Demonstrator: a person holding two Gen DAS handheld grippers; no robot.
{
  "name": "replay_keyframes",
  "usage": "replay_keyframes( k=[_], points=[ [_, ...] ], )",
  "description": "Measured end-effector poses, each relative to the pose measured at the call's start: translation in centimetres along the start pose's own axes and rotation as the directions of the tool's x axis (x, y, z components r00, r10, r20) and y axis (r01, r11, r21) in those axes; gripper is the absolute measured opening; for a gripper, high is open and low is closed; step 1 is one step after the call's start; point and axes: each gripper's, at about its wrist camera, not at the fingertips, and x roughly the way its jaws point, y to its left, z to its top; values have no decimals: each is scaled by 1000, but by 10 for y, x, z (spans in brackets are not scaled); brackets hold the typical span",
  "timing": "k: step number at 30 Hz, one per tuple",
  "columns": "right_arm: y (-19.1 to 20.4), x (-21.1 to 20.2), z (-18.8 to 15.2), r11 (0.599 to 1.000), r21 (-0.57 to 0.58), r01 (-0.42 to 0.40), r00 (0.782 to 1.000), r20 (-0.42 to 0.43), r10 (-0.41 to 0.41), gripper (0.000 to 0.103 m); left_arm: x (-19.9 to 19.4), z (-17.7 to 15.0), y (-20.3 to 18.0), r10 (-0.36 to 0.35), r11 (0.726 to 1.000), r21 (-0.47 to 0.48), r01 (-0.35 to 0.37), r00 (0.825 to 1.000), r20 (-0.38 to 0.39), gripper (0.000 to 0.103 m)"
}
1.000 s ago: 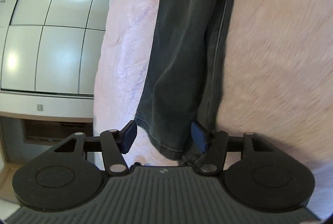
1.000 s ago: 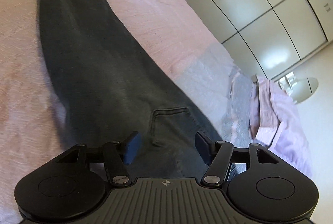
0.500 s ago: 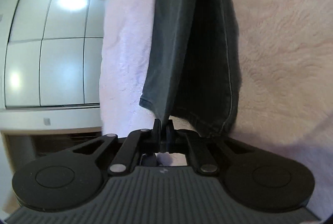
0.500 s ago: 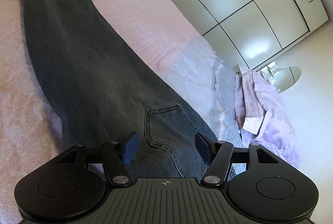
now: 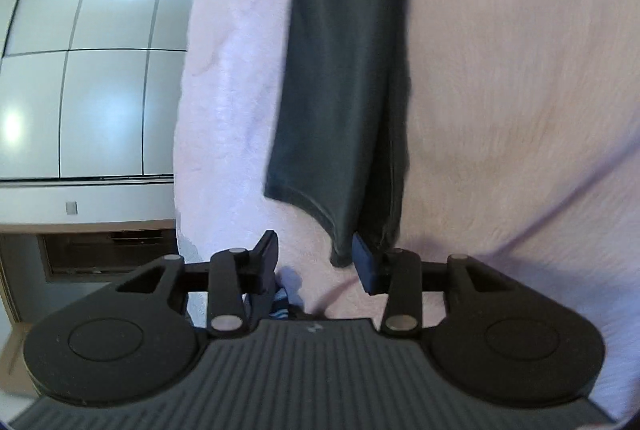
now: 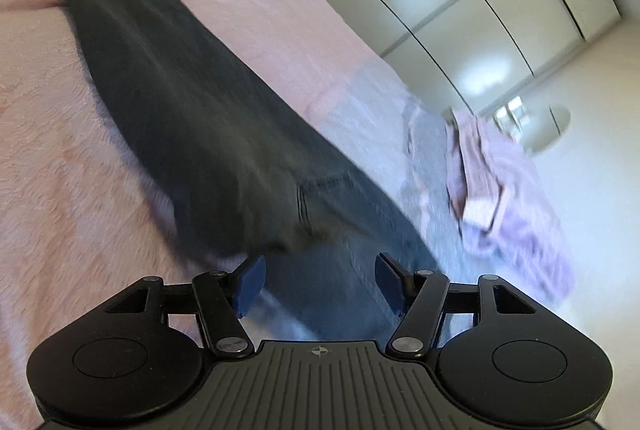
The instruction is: Fold clothes
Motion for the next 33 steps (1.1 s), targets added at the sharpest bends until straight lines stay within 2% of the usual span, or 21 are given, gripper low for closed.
replay_keyframes(
  k=[3,6,8,11,12,15,17,20,21,22,23,24,25,27,29,30,32,33],
  points=[
    [3,-8,-8,998,65,-29,1000,-1,29,63,-32,32,4,3,1000,-20,-1,996,94,44],
    [6,-15,-17,990,129,-57,998,0,57,63,-63,82,-5,4,1000,-7,-2,969,248,47],
    [7,-20,-23,982,171,-76,997,1,77,63,-77,123,-16,-12,999,37,-1,934,358,49],
    [7,-16,-21,974,208,-87,996,10,87,63,-89,182,-39,-57,994,107,4,864,501,49],
    [6,-15,-20,972,218,-90,996,16,88,63,-91,200,-48,-78,991,136,5,838,540,49],
    [2,-13,-18,969,230,-94,996,34,88,63,-91,243,-74,-109,974,221,-38,782,614,49],
    [1,-12,-18,969,229,-97,995,42,90,63,-79,264,-87,-100,961,262,-89,773,627,45],
    [4,-11,-19,972,208,-106,994,49,98,63,-59,288,-94,-38,946,273,-177,773,634,38],
    [5,-10,-20,975,197,-106,994,50,98,63,-52,293,-90,-27,946,267,-184,777,629,37],
    [7,-8,-21,975,193,-107,994,48,100,63,-49,301,-85,-25,949,260,-176,783,622,28],
    [9,-6,-22,976,189,-109,994,45,102,63,-45,307,-77,-41,959,247,-139,793,608,15],
    [10,-4,-23,977,185,-110,994,42,104,63,-42,313,-65,-65,974,212,-78,804,592,14],
    [11,-3,-23,975,193,-107,994,42,100,63,-42,316,-52,-80,986,164,-21,807,585,12],
    [12,-3,-24,972,213,-99,995,45,91,63,-40,320,-18,-126,991,46,123,804,582,12],
    [16,-7,-19,967,237,-93,995,61,81,64,-37,315,18,-174,964,-63,258,793,584,12],
    [19,-9,-15,968,232,-94,994,74,79,65,-33,317,31,-190,951,-91,296,789,584,12],
    [32,-10,-5,980,182,-77,992,108,58,81,-30,316,48,-208,933,-125,339,786,582,12],
    [38,-9,0,986,157,-57,991,126,38,85,-29,317,51,-217,927,-129,351,786,578,12]
  ],
)
